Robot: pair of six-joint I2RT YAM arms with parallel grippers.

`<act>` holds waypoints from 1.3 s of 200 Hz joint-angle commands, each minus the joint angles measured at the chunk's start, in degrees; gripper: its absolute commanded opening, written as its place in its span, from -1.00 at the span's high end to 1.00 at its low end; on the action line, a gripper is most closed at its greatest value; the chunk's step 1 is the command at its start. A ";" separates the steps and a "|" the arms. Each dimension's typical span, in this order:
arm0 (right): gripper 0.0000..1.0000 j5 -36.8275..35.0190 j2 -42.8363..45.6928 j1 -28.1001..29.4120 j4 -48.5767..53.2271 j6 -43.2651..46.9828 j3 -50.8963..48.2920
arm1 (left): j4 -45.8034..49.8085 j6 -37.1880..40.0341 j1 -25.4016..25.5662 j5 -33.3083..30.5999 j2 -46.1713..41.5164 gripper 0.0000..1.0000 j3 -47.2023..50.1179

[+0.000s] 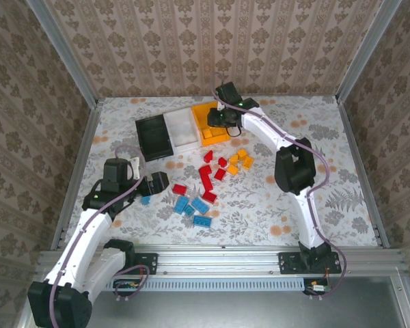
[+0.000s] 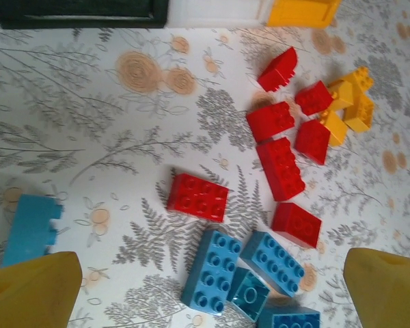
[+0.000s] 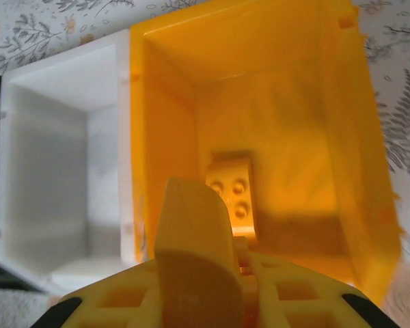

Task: Sort the legos into containers by color

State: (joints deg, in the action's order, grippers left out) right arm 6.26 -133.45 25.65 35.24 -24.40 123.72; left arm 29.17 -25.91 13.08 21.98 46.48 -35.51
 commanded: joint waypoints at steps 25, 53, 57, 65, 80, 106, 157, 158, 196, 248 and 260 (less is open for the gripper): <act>0.43 -0.46 -8.44 -0.49 3.16 -1.40 11.61 | -4.15 0.32 0.19 7.09 0.61 -1.00 1.41; 0.38 -0.44 -10.25 -0.69 2.50 -2.05 12.56 | -3.72 0.34 0.26 6.88 1.52 -1.00 1.14; 0.39 -0.33 -10.37 -0.75 2.39 -2.15 12.52 | -3.73 0.43 0.23 6.94 1.66 -1.00 1.06; 0.37 -0.43 -10.48 -0.75 2.29 -2.22 12.59 | -3.66 0.45 0.27 6.78 1.77 -1.00 1.05; 0.36 -0.31 -10.77 -0.86 2.02 -2.40 12.51 | -3.34 0.44 0.27 6.72 1.66 -0.99 0.91; 0.34 -0.32 -10.85 -0.86 1.82 -2.67 12.58 | -2.00 0.42 0.28 6.40 1.25 -0.99 0.20; -0.01 -0.99 -10.54 -1.03 1.79 -3.06 13.01 | 1.13 -0.61 0.45 5.09 -0.80 -0.99 -0.75; -0.01 -1.03 -10.49 -1.04 1.82 -3.13 13.03 | 1.19 -0.66 0.45 5.05 -0.88 -0.99 -0.77; -0.16 -0.36 -6.56 -1.04 2.37 -3.42 11.72 | 2.28 -2.01 0.62 4.99 -1.71 -1.00 -2.09; -0.37 -1.66 10.04 -1.31 2.58 0.48 -7.00 | 0.28 -4.51 3.07 3.30 -2.54 -1.00 -1.34; -0.41 -2.85 14.65 -2.05 2.95 1.38 -14.36 | -0.85 -5.10 4.00 2.68 -2.22 -1.00 -0.78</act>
State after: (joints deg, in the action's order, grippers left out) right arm 5.82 -129.62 24.75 36.34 -25.67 118.78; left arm 30.04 -28.82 15.66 26.26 44.75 -36.18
